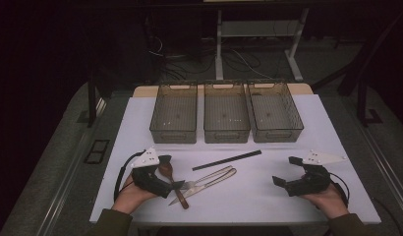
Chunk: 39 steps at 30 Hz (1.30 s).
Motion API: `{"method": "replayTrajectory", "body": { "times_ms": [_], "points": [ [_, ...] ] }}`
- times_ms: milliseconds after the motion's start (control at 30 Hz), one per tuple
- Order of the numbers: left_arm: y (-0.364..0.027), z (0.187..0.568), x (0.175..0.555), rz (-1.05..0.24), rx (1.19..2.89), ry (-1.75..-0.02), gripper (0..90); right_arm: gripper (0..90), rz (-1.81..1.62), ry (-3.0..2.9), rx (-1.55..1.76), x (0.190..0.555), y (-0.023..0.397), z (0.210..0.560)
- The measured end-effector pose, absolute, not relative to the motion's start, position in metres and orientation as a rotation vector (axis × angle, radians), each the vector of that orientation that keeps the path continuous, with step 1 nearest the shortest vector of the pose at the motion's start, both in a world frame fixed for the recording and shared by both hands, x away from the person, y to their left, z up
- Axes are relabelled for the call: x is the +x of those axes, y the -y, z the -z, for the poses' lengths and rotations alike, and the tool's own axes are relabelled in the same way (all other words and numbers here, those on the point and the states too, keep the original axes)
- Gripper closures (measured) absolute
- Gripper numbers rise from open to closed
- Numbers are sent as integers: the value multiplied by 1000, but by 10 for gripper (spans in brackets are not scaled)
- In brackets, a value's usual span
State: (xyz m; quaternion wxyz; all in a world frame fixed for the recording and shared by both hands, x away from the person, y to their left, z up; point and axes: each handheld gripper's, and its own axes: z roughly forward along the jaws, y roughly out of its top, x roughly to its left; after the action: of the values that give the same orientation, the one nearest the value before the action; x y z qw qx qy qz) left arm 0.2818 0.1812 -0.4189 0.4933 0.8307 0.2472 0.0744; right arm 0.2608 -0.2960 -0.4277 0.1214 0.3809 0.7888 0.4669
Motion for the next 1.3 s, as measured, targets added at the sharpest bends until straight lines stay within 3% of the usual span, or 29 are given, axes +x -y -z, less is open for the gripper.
{"method": "replayTrajectory", "body": {
  "times_ms": [1033, 1200, 1300],
  "points": [
    [-186, 419, 271, -188, 1986, -628, 0, 3, -1368, -2367, 1066, 271, 281, 419],
    [-184, 420, 270, -187, 1986, -634, 0, 35, -1361, -2383, 1057, 278, 276, 418],
    [-181, 421, 270, -191, 1999, -625, 0, 113, -1347, -2405, 1055, 286, 271, 419]
  ]
}}
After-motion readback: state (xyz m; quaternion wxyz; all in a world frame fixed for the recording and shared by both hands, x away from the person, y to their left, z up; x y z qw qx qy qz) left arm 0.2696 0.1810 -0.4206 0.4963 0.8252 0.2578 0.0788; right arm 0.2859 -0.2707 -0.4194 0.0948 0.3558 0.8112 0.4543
